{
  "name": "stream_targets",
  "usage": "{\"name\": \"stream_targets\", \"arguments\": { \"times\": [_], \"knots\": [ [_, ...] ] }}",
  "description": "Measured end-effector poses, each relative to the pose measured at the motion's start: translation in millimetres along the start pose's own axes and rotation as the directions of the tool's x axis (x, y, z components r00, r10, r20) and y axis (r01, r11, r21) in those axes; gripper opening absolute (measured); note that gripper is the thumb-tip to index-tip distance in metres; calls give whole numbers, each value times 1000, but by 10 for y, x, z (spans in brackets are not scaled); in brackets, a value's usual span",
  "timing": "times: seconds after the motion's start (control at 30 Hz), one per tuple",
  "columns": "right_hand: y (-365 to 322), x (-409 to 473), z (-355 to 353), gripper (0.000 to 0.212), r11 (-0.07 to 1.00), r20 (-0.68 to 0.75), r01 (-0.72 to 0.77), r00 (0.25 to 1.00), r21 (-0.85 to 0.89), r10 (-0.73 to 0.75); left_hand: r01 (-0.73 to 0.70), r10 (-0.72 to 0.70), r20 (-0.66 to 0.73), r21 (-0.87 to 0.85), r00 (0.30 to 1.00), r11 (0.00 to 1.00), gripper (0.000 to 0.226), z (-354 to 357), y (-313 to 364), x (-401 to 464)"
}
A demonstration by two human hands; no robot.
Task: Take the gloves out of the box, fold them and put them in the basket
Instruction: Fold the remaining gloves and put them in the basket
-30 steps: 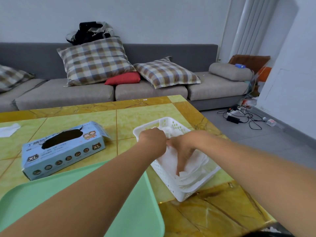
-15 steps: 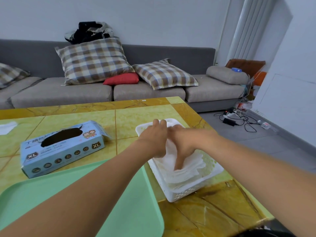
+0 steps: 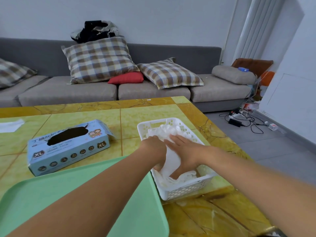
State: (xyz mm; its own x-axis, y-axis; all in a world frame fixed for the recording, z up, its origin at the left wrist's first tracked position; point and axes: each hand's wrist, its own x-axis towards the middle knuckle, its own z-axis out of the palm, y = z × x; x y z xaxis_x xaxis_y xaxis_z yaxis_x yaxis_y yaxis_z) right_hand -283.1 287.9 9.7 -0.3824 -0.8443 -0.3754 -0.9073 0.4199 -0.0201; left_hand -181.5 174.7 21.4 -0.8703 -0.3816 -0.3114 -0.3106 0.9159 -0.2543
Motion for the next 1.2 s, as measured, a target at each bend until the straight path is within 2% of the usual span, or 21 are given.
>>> {"name": "stream_targets", "arguments": {
  "times": [0.1, 0.2, 0.3, 0.4, 0.47, 0.57, 0.67, 0.73, 0.83, 0.93, 1.0, 1.13, 1.2],
  "knots": [
    [4, 130, 2, 141, 1000, 53, -2, 999, 19, 1, -46, 45, -39, -25, 998, 999, 71, 26, -6, 46],
    [-37, 200, -229, 129, 990, 64, 44, 997, 134, -53, -56, 52, -86, -45, 995, 997, 60, 7, -46, 50],
    [-9, 249, -312, 143, 987, 87, 25, 995, 158, -39, -46, 42, -118, -37, 992, 998, 57, 30, -67, 51],
    [-28, 310, -117, 152, 998, 18, -29, 999, 57, 28, -71, 72, -64, 19, 995, 997, 51, 20, -109, 78],
    [-71, 341, -27, 146, 992, -36, -66, 997, 109, 70, -86, 87, -40, 45, 995, 995, 50, 12, -152, 89],
    [-163, 344, -24, 142, 975, -78, -134, 986, 176, 149, -70, 76, -164, 44, 983, 997, 44, 9, -193, 59],
    [-170, 394, -42, 153, 961, -35, -186, 980, 202, 197, -55, 39, -267, -52, 963, 997, 34, 22, -164, -4],
    [-108, 394, -111, 154, 965, 7, -154, 988, 213, 156, -60, 30, -218, -130, 976, 990, 41, 19, -154, -43],
    [-13, 300, -262, 140, 957, 89, -86, 994, 276, 63, -48, 31, -84, -216, 996, 975, 56, -8, -210, -69],
    [17, 271, -274, 143, 991, 146, -48, 989, 123, 30, -65, 57, -57, -170, 997, 983, 86, 29, -263, -24],
    [-4, 328, -184, 141, 999, 116, -44, 992, 26, 41, -71, 59, -82, -156, 995, 985, 92, 97, -266, 48],
    [-14, 390, -84, 129, 997, -97, -31, 995, -65, 25, -68, 56, -138, -88, 989, 994, 70, 165, -222, 148],
    [-37, 370, -62, 126, 999, -120, -21, 993, -33, 16, -92, 67, -166, -145, 984, 985, 60, 186, -243, 142]
  ]
}}
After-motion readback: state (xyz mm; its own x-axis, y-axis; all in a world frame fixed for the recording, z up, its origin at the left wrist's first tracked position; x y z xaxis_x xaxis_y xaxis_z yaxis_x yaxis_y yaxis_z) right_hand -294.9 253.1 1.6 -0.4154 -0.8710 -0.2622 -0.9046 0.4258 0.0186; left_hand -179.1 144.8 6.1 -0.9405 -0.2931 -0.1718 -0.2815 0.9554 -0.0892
